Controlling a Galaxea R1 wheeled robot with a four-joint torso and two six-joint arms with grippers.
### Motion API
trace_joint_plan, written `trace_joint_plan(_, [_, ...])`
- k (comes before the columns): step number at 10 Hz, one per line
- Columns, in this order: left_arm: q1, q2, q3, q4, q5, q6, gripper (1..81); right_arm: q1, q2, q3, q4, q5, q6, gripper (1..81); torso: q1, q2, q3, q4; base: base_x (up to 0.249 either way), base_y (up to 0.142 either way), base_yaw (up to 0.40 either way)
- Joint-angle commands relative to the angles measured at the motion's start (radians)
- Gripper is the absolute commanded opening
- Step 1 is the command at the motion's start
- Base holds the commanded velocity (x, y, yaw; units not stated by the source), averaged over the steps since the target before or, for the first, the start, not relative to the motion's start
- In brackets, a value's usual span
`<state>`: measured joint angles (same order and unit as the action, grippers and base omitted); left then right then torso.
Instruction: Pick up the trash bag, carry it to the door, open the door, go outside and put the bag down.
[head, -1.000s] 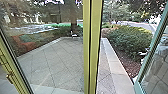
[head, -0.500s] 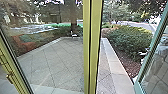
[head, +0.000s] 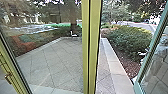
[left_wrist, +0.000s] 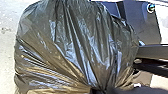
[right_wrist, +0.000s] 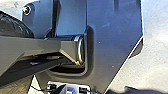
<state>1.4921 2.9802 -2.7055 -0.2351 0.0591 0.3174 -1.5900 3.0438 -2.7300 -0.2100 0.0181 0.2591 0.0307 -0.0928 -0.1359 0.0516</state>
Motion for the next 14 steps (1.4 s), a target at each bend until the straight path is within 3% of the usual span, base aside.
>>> trace_joint_plan(1, [-0.043,-0.001,-0.001,0.003,0.067,0.006,1.0,0.034,-0.001,-0.003,-0.003,-0.056,0.002,81.1,0.0,0.0,0.0,0.0,0.0,-0.092,0.0])
trace_joint_plan(10, [-0.042,0.002,0.001,0.013,0.068,0.008,1.0,0.017,-0.001,-0.013,-0.005,-0.055,0.002,81.1,0.0,0.0,0.0,0.0,0.0,-0.11,0.0])
trace_joint_plan(14, [-0.04,0.005,0.001,0.045,0.07,0.008,1.0,0.008,0.0,-0.01,-0.006,-0.056,0.0,81.1,0.0,0.0,0.0,0.0,0.0,-0.122,0.0])
